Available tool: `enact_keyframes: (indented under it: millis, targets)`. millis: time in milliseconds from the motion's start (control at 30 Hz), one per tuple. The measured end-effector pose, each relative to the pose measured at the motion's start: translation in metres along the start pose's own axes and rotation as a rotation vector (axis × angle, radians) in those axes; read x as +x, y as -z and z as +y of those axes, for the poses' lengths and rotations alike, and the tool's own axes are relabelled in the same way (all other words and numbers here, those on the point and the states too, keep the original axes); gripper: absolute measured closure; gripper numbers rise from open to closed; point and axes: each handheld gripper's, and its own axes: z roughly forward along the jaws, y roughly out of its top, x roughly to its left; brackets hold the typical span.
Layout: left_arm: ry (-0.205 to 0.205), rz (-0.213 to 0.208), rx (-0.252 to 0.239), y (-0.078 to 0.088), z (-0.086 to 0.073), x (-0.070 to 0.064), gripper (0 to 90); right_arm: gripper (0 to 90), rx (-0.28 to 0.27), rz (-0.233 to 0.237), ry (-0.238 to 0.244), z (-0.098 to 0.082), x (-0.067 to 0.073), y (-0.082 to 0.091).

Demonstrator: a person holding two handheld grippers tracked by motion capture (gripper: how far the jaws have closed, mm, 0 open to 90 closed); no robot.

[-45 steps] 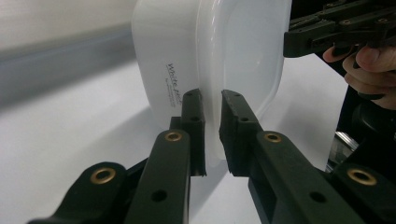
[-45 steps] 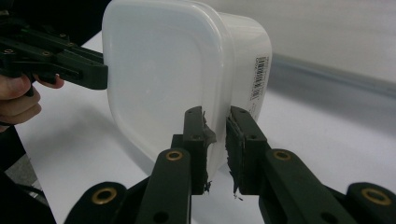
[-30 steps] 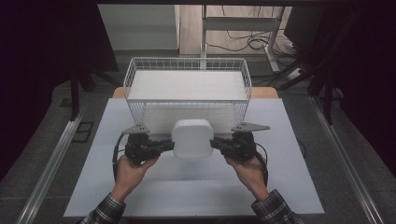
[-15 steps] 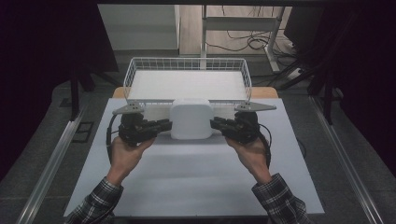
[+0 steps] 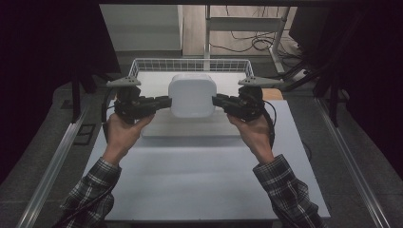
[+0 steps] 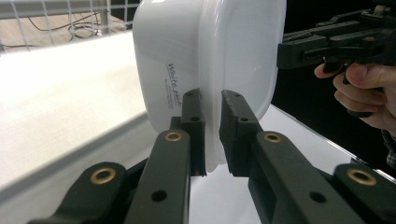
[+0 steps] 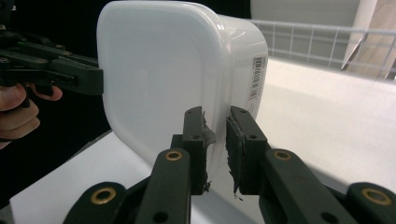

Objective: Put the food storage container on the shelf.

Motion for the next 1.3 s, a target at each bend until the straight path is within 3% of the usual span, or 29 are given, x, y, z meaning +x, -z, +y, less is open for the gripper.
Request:
enact_keyframes:
  millis: [233,633,867,1300]
  targets:
    - [0.034,-0.004,0.012,-0.010,0.013,0.019,80.7,76.8,0.012,-0.013,-0.025,0.014,-0.012,-0.015]
    - [0.100,0.000,0.010,-0.025,0.010,0.040,76.5,76.4,0.037,-0.023,-0.041,0.022,-0.020,-0.031]
    - [0.120,-0.025,-0.014,-0.028,0.013,0.043,67.4,72.4,0.034,-0.024,-0.050,0.023,-0.024,-0.036]
    - [0.129,0.033,0.001,-0.040,0.016,0.046,66.7,62.2,0.050,-0.054,-0.068,0.028,-0.034,-0.052]
